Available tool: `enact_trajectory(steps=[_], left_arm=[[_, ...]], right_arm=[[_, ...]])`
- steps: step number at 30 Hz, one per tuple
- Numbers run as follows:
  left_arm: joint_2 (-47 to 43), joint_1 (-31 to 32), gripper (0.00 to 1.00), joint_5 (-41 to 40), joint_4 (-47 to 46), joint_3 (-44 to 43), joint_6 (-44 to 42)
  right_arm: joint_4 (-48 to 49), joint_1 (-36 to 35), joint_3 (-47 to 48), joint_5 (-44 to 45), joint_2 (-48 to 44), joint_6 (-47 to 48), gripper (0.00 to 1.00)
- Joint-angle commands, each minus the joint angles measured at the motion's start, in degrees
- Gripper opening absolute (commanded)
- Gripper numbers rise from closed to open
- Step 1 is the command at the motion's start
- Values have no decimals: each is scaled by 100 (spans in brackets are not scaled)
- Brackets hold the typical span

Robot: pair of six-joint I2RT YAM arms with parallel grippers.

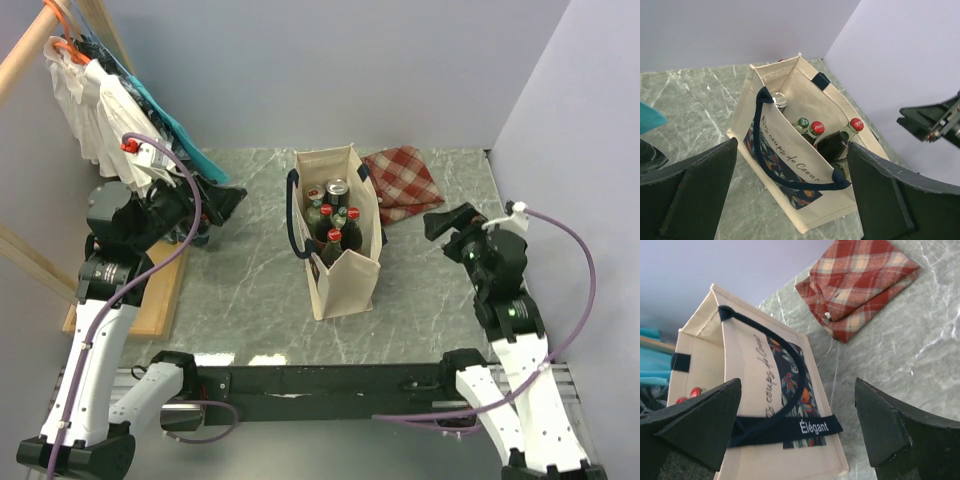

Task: Take the beverage out of the canvas bag
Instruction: Take out the drink from the canvas bag.

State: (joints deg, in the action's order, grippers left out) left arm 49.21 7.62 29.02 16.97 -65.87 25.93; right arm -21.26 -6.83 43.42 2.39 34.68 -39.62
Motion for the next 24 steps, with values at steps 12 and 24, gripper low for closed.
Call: enact_trajectory(steps=[12, 24], left_arm=[[1099, -23, 96, 1165, -87, -305, 1007], [396, 29, 96, 491, -484, 91, 431]], right_arm=[[-81, 15, 870, 279, 585, 516, 100], [-388, 24, 949, 315, 654, 1026, 100]])
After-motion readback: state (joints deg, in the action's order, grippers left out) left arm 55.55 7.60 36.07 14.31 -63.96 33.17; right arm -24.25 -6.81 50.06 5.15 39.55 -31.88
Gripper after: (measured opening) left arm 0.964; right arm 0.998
